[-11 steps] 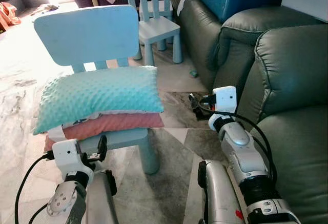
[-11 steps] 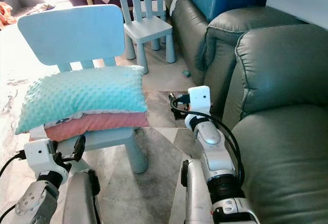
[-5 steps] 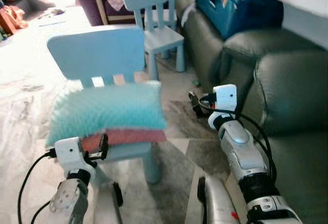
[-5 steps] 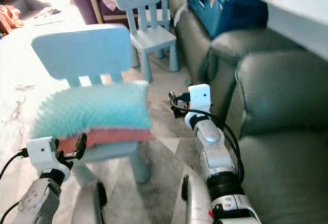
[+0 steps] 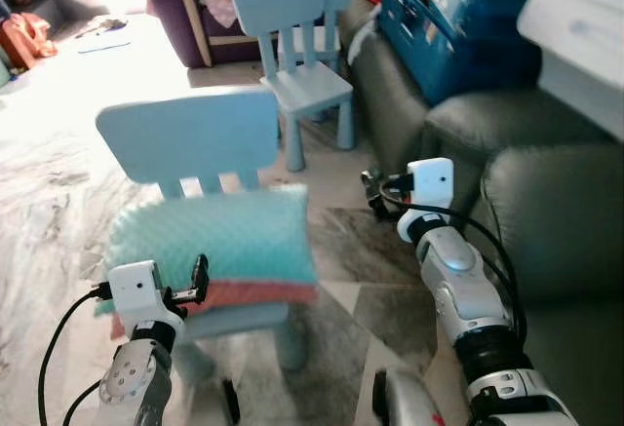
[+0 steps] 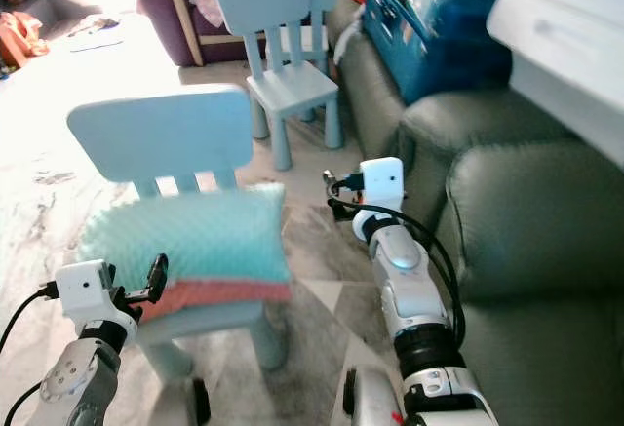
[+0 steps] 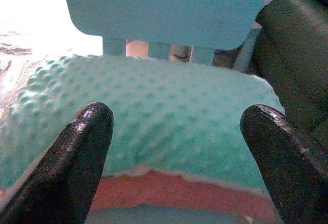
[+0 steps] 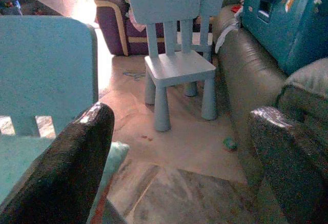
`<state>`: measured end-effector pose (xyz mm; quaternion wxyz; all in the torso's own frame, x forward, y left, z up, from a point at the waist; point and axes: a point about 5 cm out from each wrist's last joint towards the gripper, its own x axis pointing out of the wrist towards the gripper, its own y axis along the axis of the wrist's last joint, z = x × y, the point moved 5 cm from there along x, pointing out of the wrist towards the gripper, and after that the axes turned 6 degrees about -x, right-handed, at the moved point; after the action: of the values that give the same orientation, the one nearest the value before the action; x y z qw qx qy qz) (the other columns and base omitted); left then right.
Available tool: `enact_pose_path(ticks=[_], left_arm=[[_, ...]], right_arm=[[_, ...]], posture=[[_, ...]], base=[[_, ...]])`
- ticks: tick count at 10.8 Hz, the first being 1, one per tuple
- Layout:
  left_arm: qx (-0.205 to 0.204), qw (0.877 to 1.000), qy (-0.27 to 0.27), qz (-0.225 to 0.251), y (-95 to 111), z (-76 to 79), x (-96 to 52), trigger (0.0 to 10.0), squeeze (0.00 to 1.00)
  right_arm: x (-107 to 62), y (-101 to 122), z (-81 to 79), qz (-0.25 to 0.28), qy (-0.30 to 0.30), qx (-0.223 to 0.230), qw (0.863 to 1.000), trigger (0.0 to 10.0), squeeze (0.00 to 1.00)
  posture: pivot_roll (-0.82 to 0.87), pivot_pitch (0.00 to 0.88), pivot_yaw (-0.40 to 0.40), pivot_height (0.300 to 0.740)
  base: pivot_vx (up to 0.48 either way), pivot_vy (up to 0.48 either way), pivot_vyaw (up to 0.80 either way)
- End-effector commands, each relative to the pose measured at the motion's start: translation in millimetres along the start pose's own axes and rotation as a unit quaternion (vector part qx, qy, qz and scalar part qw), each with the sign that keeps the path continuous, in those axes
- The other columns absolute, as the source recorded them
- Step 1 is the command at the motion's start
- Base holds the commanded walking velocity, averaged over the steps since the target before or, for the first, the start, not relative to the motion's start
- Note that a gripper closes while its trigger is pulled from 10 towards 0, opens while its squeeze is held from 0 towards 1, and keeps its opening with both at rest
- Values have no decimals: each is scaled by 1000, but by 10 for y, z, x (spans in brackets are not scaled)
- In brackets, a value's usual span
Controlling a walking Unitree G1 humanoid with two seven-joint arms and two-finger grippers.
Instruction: Move the pillow to the sofa
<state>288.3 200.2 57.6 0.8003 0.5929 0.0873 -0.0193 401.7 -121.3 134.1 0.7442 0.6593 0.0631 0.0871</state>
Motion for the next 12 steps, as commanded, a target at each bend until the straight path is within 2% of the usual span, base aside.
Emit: enact_pose_path(ticks=[1,4,8,11,12], left_arm=[[8,1000,7,1,4,-26,8,10000,0],[10,1000,4,1,-1,-7,25,10000,0],[9,1000,2,0,-14,8,33,10000,0],[-17,1000,11,-8,-40,-10,43,10000,0],[-5,1000,5,-9,-32,25,45,10000,0]], right_arm=[[37,64,-37,9,5,4,1000,10000,0],[41,67,-36,10,4,6,1000,10000,0],[52,89,-24,14,2,8,1000,10000,0],[60,100,-27,14,4,7,1000,10000,0],[63,102,-22,15,6,8,1000,10000,0]], posture=[[-132,0,46,688],[-133,0,47,738],[-137,0,49,740],[-137,0,48,740],[-135,0,44,740]], base=[[0,0,0],[0,0,0],[0,0,0],[0,0,0],[0,0,0]])
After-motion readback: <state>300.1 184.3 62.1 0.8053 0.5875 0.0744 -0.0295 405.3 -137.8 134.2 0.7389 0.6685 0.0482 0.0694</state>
